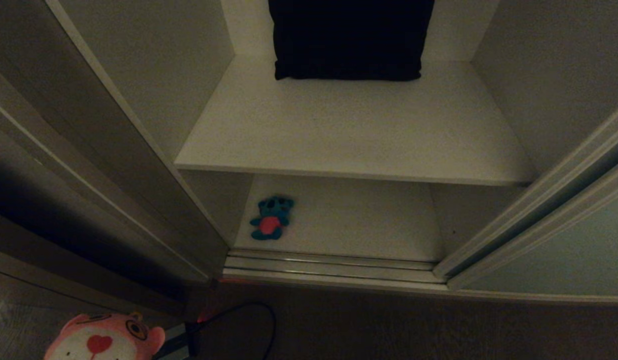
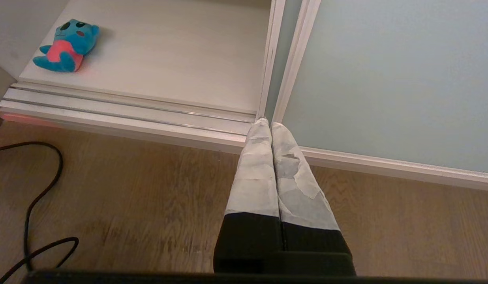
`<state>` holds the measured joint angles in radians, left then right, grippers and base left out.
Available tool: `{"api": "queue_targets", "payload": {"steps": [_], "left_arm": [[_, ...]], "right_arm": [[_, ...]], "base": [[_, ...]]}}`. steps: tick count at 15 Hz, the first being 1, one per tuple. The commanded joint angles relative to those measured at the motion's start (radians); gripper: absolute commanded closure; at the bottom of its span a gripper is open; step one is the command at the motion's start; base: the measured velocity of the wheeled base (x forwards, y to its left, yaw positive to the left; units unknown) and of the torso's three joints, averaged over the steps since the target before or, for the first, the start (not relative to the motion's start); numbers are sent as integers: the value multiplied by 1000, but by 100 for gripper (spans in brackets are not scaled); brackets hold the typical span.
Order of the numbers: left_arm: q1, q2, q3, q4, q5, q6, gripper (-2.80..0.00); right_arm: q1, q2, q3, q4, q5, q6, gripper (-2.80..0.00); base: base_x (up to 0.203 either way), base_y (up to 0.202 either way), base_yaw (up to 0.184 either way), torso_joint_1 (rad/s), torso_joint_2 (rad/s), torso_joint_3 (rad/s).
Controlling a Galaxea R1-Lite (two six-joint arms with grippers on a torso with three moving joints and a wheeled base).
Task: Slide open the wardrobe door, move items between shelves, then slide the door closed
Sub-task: Place the pink doll on the lower shelf
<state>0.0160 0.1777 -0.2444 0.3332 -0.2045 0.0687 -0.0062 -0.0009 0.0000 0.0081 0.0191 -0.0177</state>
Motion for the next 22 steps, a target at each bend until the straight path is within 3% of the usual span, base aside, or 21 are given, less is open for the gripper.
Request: {"api": "queue_targets", "payload": {"steps": [1,5,9,13,16,18,22], "left_arm": [[-13,-159,85,-90,-10,-24,0],[-16,-176,117,-154,-8,-46,0],[-16,-176,122,-161,-3,-137,0],[-16,-176,170,-234,67,2,0],[-16,-176,185,-271,90,10,0],[-16,-176,220,-276,195,27,0],[-16,-178,234,-315,183,31,0]], "right_arm": [[0,-1,5,0,1,-1,0],[0,-1,4,0,1,-1,0],[0,-1,5,0,1,-1,0],[0,-1,5,0,1,-1,0],[0,-1,5,0,1,-1,0],[0,-1,5,0,1,-1,0],[0,-1,4,0,1,-1,0]], "base": [[0,0,0,0,0,0],[0,0,0,0,0,0],[0,0,0,0,0,0],[0,0,0,0,0,0],[0,0,0,0,0,0],[0,0,0,0,0,0],[0,0,0,0,0,0]]}}
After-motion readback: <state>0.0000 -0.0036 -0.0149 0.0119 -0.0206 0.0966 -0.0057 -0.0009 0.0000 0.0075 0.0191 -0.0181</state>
